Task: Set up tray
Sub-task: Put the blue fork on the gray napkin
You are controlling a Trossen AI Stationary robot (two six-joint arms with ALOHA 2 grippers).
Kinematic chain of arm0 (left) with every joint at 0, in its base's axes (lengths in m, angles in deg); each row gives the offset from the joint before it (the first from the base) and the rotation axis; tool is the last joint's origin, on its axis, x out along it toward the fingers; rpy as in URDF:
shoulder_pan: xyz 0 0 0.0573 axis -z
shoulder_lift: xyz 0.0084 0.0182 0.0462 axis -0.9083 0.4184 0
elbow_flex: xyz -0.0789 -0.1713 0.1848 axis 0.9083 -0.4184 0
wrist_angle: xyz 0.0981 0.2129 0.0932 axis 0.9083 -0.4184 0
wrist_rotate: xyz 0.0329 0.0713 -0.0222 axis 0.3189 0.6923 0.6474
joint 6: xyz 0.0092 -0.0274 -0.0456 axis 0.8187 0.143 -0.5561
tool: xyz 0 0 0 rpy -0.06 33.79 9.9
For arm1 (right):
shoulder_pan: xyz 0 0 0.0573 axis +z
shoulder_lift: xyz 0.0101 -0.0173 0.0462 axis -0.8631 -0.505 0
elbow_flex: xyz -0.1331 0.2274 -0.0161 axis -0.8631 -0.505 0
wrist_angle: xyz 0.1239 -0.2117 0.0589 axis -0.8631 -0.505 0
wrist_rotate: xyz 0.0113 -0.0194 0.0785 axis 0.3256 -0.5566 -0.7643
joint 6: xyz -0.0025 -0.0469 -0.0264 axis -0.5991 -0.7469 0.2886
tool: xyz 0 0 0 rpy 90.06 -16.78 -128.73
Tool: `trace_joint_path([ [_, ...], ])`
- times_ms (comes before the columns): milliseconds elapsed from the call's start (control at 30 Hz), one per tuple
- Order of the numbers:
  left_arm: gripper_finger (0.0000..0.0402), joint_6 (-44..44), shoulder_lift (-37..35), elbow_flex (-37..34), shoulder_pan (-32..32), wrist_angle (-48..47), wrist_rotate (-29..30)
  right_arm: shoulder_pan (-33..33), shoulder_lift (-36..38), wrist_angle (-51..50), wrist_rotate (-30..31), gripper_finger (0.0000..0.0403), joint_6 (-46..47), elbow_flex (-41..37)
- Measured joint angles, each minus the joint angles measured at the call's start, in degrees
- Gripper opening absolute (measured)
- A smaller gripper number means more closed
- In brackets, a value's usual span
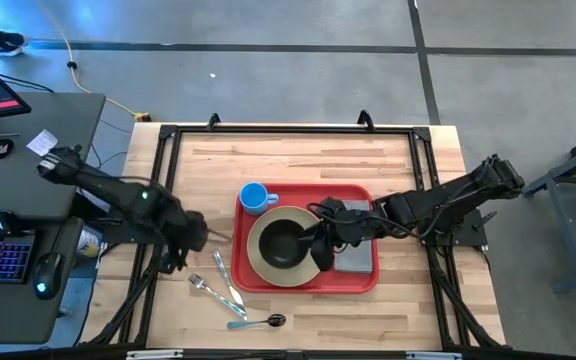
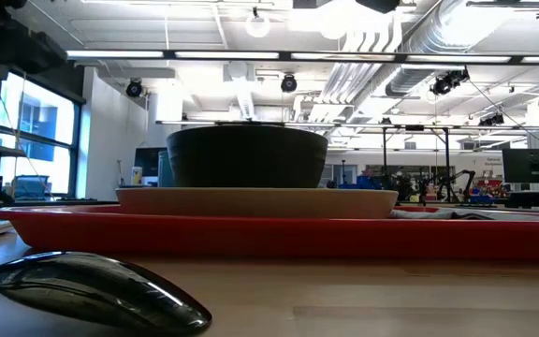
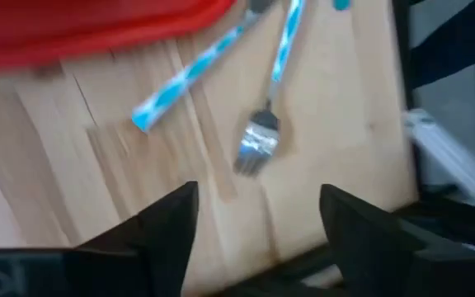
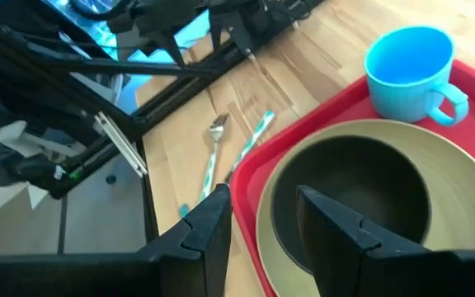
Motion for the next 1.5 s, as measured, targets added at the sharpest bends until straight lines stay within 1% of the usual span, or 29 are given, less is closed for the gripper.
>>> trace_joint_path([
  [67,0.0297,-0.4,2.0,-0.3,3.6,1.8,3.2,0.3,0.0,-0.3,0.0,0.0129,0.0,0.0],
  [100,0.0299,-0.9,3.2,-0.8,5.0,2.4,3.4,0.4,0.0,-0.4,0.0,0.0129,0.0,0.0],
  [233,0.0294,-5.0,7.7,-4.0,10.1,4.9,3.0,1.2,0.0,-0.9,0.0,0.0129,-0.2,0.0],
  [333,0.0285,-7.3,10.1,-5.2,12.3,8.2,1.9,1.9,0.0,-1.0,0.1,0.0129,-0.2,0.0],
  [500,0.0273,-7.7,13.2,-5.8,12.5,14.8,0.1,2.5,0.0,-1.8,0.1,0.0129,0.3,0.0],
  [600,0.0272,-5.8,14.6,-6.6,12.5,15.7,1.8,2.5,0.0,-1.9,0.3,0.0129,0.5,0.0],
  [733,0.0277,-1.7,15.6,-8.5,13.3,17.8,4.5,2.5,0.0,-2.6,0.9,0.0129,4.5,0.0],
  [833,0.0281,0.5,16.3,-10.6,14.2,20.8,4.5,2.5,0.0,-2.6,2.3,0.0129,6.7,0.0],
  [933,0.0282,0.0,16.6,-12.5,15.2,24.0,3.3,2.6,0.0,-2.8,2.8,0.0129,8.2,0.0],
  [1067,0.0274,0.1,16.6,-14.6,15.9,26.5,3.3,2.6,0.0,-3.2,4.2,0.0129,10.4,0.0],
  [1233,0.0265,-0.2,16.6,-16.3,15.8,28.0,5.2,2.6,0.0,-3.4,6.4,0.0129,12.6,0.0],
  [1300,0.0265,-0.4,16.5,-16.3,15.8,28.2,6.5,2.6,0.0,-3.3,6.8,0.0129,12.5,0.0],
  [1500,0.0265,-1.5,17.4,-16.4,15.8,32.1,6.7,2.4,0.0,-4.0,5.5,0.0129,10.6,0.0],
])
